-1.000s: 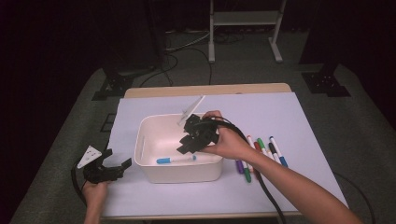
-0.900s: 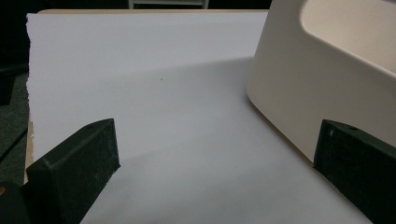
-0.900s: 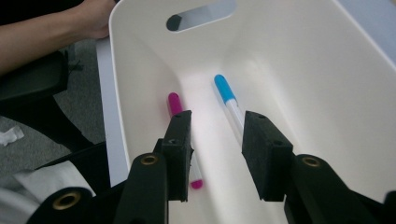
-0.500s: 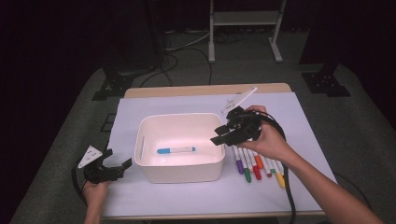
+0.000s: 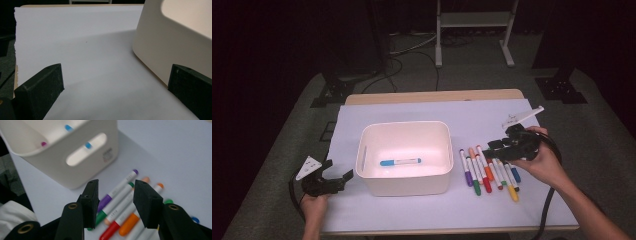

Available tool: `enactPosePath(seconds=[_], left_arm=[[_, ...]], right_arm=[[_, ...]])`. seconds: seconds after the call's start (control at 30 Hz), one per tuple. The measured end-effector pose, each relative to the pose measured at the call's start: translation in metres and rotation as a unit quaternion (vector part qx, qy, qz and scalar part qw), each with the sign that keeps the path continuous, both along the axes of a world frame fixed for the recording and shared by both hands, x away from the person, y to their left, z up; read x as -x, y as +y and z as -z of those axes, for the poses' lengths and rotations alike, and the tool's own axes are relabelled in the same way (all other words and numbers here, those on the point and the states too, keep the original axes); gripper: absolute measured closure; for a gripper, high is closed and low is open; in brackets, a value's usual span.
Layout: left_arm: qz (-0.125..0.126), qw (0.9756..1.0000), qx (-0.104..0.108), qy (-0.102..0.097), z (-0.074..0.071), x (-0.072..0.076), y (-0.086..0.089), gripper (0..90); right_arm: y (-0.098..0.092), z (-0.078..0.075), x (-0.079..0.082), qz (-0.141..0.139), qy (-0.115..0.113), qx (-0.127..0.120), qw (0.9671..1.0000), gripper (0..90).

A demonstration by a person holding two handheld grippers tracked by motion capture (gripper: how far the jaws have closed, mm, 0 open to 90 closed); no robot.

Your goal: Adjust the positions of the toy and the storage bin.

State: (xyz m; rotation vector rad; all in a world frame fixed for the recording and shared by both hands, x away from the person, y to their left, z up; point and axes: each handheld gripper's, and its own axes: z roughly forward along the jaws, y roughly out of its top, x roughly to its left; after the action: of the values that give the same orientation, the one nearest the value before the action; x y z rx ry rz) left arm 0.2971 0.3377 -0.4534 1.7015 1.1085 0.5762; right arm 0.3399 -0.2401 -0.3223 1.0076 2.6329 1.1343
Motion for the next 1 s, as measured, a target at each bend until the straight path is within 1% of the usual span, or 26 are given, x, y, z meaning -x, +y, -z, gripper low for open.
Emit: enactPosePath(seconds=[0.03,0.07,0.1,0.13,0.17,0.2,0.3,0.33,0.37,0.4,0.47,0.53,0.57,0.6,0.67,0.7,0.73,0.93,1.0], left_arm=[[0.000,1.0000,0.000,0.000,0.000,0.000,0.000,0.0],[0.000,1.0000,0.000,0.000,0.000,0.000,0.000,0.0],[0.000,1.0000,-0.001,0.001,0.000,0.000,0.000,0.0],[0.000,1.0000,-0.003,0.001,0.000,0.000,0.000,0.0],[0.000,1.0000,-0.003,0.001,0.000,0.000,0.000,0.0],[0.000,1.0000,-0.003,0.001,0.000,0.000,0.000,0.0],[0.001,1.0000,-0.005,0.001,0.000,0.000,0.000,0.0],[0.002,1.0000,-0.005,0.001,0.000,0.000,0.000,0.0],[0.002,1.0000,-0.006,0.001,0.000,0.000,0.000,0.0],[0.002,1.0000,-0.006,0.001,0.000,0.000,0.000,0.0],[0.002,1.0000,-0.006,0.001,0.000,0.000,-0.001,0.0],[0.002,1.0000,-0.006,0.001,0.000,0.000,-0.001,0.0],[0.002,1.0000,-0.006,0.001,0.000,0.000,-0.001,0.0],[0.002,1.0000,-0.006,0.001,0.000,0.000,-0.001,0.0],[0.002,1.0000,-0.007,0.000,0.000,0.000,-0.001,0.0],[0.002,1.0000,-0.007,0.000,0.000,0.000,-0.001,0.0],[0.002,1.0000,-0.006,0.000,0.000,0.000,-0.001,0.0],[0.003,1.0000,-0.006,0.000,0.000,0.000,-0.001,0.0],[0.003,1.0000,-0.006,-0.001,0.000,0.000,-0.001,0.0]], right_arm=[[0.000,0.000,0.000,0.000,0.000,0.000,1.0000,54.3],[-0.006,0.005,0.000,0.007,-0.001,0.002,1.0000,54.3],[-0.012,0.010,0.001,0.015,0.004,0.003,0.9999,54.3],[-0.025,0.022,0.001,0.031,0.012,0.004,0.9994,54.4],[-0.028,0.026,0.001,0.037,0.016,0.005,0.9992,54.4],[-0.028,0.026,0.001,0.037,0.016,0.005,0.9992,54.4],[-0.042,0.042,0.001,0.056,0.025,0.008,0.9981,54.8],[-0.051,0.052,0.001,0.070,0.031,0.010,0.9970,55.1],[-0.053,0.055,0.001,0.074,0.033,0.012,0.9966,55.3],[-0.053,0.055,0.001,0.074,0.033,0.012,0.9966,55.3],[-0.060,0.065,0.001,0.088,0.038,0.017,0.9953,55.8],[-0.064,0.070,0.000,0.096,0.040,0.021,0.9944,56.5],[-0.068,0.075,-0.001,0.105,0.040,0.026,0.9934,57.5],[-0.070,0.078,-0.001,0.109,0.040,0.027,0.9928,58.2],[-0.072,0.084,-0.003,0.123,0.039,0.039,0.9909,59.0],[-0.072,0.084,-0.003,0.123,0.039,0.039,0.9909,59.0],[-0.075,0.088,-0.005,0.131,0.040,0.038,0.9898,60.2],[-0.078,0.103,-0.011,0.152,0.045,0.059,0.9857,62.0],[-0.078,0.106,-0.014,0.160,0.046,0.061,0.9841,62.8]])
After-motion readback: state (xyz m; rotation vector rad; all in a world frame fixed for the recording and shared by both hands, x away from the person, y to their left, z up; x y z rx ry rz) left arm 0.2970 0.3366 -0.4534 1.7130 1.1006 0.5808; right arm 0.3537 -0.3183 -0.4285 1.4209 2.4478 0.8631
